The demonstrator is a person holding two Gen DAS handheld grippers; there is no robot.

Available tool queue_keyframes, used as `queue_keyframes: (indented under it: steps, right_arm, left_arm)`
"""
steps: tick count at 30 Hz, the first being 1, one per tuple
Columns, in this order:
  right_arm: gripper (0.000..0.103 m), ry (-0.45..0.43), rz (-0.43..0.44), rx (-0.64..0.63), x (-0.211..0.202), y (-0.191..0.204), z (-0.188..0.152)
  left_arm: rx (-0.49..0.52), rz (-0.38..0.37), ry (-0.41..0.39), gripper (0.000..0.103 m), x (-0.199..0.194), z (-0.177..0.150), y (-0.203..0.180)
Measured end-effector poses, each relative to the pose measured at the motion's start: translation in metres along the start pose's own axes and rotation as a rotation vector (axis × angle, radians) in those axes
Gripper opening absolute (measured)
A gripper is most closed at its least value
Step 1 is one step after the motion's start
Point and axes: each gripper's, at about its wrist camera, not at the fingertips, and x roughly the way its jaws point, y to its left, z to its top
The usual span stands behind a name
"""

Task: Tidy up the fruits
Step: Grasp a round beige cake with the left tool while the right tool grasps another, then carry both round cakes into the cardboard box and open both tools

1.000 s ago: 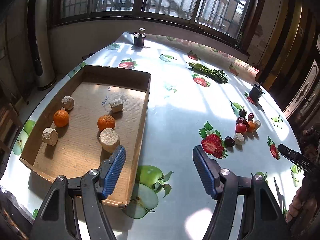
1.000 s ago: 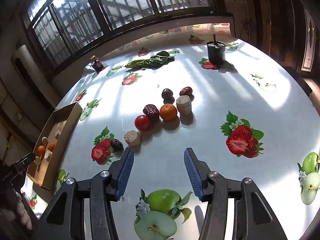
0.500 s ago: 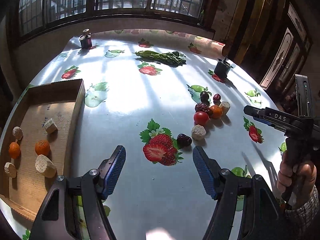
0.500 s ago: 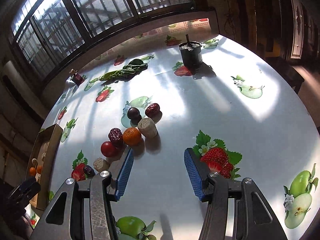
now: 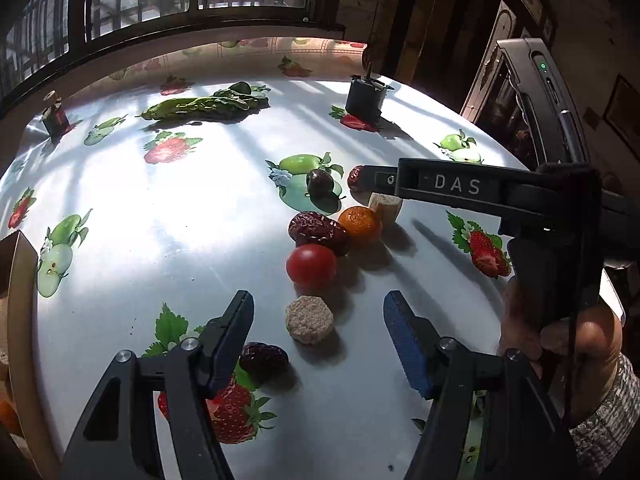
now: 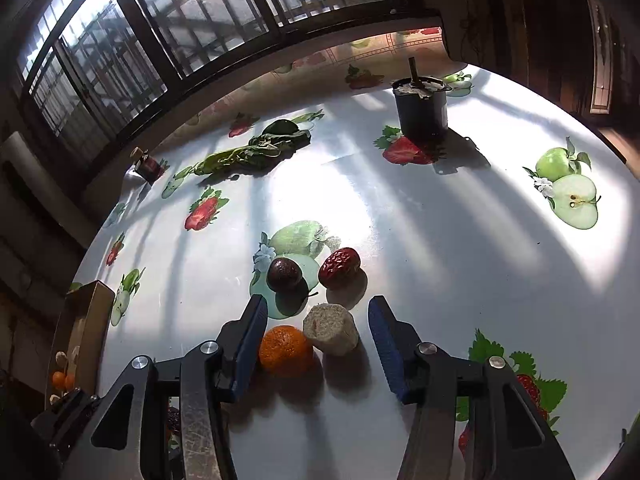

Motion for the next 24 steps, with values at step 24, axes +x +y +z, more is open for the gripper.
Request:
queue_keyframes:
  steps: [24]
  right_arm:
    - [0.032, -0.051, -0.036, -0.032, -0.002, -0.003, -0.005]
  left_arm:
    - [-0.073, -0.022, -0.012, 0.027, 0.007, -0.008, 0.021]
